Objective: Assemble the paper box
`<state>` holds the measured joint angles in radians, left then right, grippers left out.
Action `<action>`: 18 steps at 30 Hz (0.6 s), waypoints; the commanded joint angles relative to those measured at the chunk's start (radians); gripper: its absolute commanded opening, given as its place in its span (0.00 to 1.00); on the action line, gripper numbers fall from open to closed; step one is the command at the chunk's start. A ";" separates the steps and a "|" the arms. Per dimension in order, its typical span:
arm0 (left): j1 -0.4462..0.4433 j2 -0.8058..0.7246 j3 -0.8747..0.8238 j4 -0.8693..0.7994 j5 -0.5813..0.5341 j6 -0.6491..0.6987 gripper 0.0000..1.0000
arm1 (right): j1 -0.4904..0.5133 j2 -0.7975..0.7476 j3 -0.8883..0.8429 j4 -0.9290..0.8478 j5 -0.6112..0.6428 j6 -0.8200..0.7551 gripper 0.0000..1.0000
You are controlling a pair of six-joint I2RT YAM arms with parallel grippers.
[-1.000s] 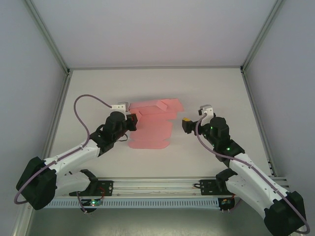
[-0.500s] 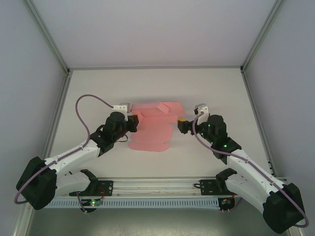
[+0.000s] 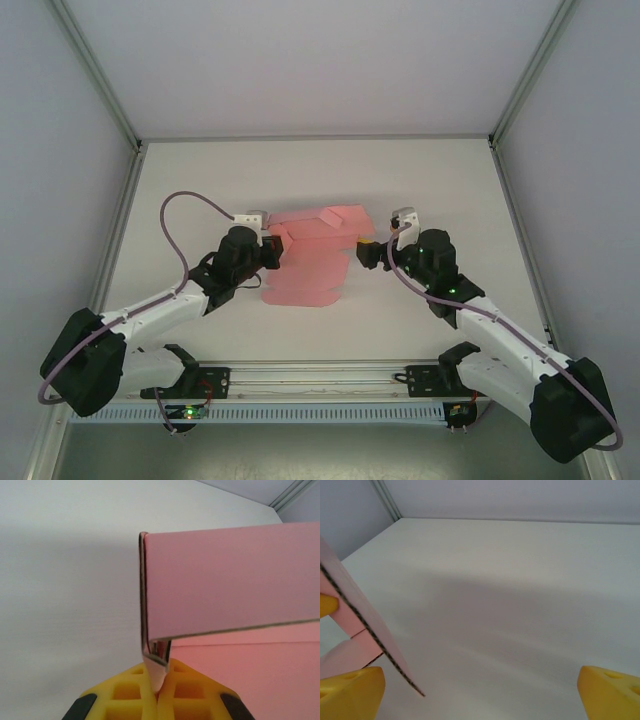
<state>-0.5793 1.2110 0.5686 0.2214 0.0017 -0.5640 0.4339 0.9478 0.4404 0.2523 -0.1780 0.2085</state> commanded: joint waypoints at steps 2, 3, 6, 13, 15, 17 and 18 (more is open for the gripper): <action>-0.001 0.030 0.040 0.081 0.100 0.023 0.00 | 0.018 0.042 0.033 0.074 -0.060 0.013 0.98; -0.001 0.036 0.043 0.081 0.102 0.020 0.00 | 0.021 0.053 0.036 0.075 -0.058 0.012 0.98; -0.001 0.046 0.045 0.090 0.111 0.019 0.00 | 0.035 0.079 0.046 0.087 -0.051 0.013 0.98; -0.001 0.061 0.050 0.117 0.142 0.005 0.00 | 0.067 0.140 0.056 0.125 -0.034 0.017 0.98; -0.001 0.064 0.051 0.122 0.151 0.001 0.00 | 0.073 0.153 0.060 0.126 -0.025 0.012 0.98; -0.001 0.065 0.051 0.135 0.163 -0.009 0.00 | 0.084 0.163 0.062 0.129 0.011 0.013 0.98; -0.001 0.067 0.049 0.144 0.168 -0.018 0.00 | 0.094 0.167 0.062 0.133 0.033 0.004 0.98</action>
<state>-0.5694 1.2747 0.5762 0.2577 0.1089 -0.5625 0.5026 1.1011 0.4763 0.3511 -0.1787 0.2146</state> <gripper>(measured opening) 0.052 0.983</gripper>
